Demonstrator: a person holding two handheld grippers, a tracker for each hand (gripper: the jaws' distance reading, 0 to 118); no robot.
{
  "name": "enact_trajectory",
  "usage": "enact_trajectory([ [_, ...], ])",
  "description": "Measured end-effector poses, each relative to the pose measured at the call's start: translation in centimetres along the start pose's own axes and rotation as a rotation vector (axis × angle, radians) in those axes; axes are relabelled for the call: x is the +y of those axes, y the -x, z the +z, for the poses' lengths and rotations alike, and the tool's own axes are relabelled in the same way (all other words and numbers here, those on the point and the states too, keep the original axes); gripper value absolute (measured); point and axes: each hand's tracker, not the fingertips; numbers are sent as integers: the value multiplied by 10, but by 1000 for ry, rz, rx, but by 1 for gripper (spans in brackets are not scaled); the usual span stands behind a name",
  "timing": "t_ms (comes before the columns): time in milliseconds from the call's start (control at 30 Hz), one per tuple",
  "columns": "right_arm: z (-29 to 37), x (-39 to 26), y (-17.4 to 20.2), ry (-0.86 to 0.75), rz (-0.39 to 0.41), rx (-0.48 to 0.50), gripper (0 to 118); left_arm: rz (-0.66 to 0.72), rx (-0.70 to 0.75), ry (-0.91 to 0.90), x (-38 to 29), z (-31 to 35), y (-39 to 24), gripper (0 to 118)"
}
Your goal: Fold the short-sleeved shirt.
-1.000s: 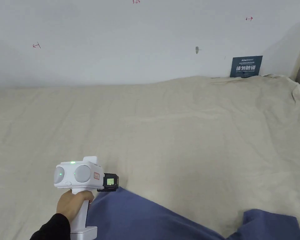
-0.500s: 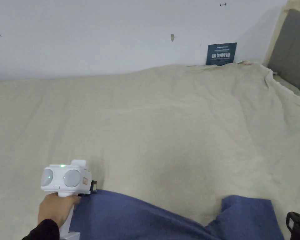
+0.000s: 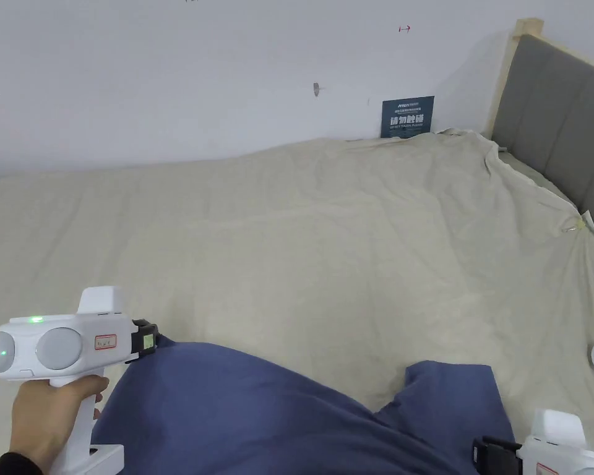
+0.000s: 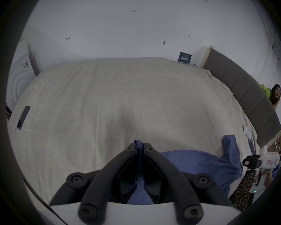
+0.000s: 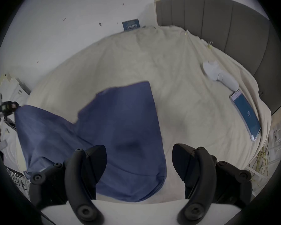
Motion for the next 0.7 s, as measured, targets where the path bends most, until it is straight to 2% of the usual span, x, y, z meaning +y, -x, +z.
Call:
enact_trajectory([
  [100,-20,-2,-1,61,10,-70,86,27,-9,-19,0,16,-3,3],
  [200,-29,-9,1,91,0,-77,74,29,-7,-27,-2,24,-7,3],
  [267,-20,-13,10,67,17,-84,70,23,0,-26,-3,26,-8,3],
  [300,-17,-11,12,75,28,-86,65,26,2,-23,-4,27,-8,3],
  [367,-11,-9,13,72,44,-79,32,36,7,-23,-7,26,-8,3],
  [400,-11,-8,7,56,50,-68,9,42,9,-23,-8,26,-8,3],
  [433,-9,-8,7,43,48,-28,3,48,12,-22,-10,26,-8,3],
  [600,18,-7,20,-23,103,-28,2,68,15,-23,-14,17,3,3],
  [700,40,5,17,-128,107,24,2,75,14,-41,-14,24,8,3],
])
